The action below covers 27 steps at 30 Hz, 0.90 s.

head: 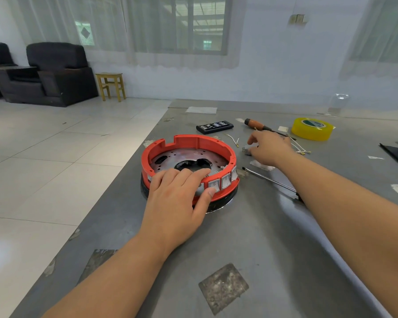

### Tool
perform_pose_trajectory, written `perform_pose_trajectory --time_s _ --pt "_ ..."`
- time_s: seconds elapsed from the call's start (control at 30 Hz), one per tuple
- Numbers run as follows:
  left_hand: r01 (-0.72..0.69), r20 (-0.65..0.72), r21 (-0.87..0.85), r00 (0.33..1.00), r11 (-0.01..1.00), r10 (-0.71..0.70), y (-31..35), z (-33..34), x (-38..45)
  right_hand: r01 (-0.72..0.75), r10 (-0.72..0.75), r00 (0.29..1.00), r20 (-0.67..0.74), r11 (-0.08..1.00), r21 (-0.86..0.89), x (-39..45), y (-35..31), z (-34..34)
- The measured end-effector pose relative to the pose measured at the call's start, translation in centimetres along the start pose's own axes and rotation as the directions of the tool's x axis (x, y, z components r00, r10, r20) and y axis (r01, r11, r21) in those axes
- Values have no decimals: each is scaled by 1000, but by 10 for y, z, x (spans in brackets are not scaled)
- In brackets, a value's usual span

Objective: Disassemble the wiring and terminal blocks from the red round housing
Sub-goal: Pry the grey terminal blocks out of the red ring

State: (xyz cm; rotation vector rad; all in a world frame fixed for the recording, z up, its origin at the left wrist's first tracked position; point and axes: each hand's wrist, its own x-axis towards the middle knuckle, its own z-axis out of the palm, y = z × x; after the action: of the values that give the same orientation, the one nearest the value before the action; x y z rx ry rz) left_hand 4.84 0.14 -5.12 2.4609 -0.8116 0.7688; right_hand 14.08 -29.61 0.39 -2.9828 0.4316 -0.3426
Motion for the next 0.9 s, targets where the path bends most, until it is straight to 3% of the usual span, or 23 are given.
perform_pose_trajectory --time_s 0.1,0.17,0.3,0.4,0.77,0.83,0.9 --pt "-1 24 18 1000 1000 1 1 -2 0 69 -75 994 82 995 74 -39 2 -12" --pt "-2 36 22 999 1000 1 2 -4 0 72 -73 994 86 997 20 -70 5 -17" --pt "22 34 7 999 1000 -22 2 -7 -1 -33 54 995 79 969 -245 -121 18 -15" --pt "40 7 -23 999 999 -40 2 -11 -4 -116 144 986 85 955 -273 -147 24 -4" --pt "51 29 -81 998 995 -49 -6 -15 -10 -37 -1 974 -225 986 -165 -157 29 11" --pt "49 31 -93 998 994 -46 -5 -16 -11 29 -52 941 -335 997 -72 -158 28 8" --pt "60 7 -133 998 989 -60 -3 -17 -11 191 -155 886 -438 981 39 -160 24 3"
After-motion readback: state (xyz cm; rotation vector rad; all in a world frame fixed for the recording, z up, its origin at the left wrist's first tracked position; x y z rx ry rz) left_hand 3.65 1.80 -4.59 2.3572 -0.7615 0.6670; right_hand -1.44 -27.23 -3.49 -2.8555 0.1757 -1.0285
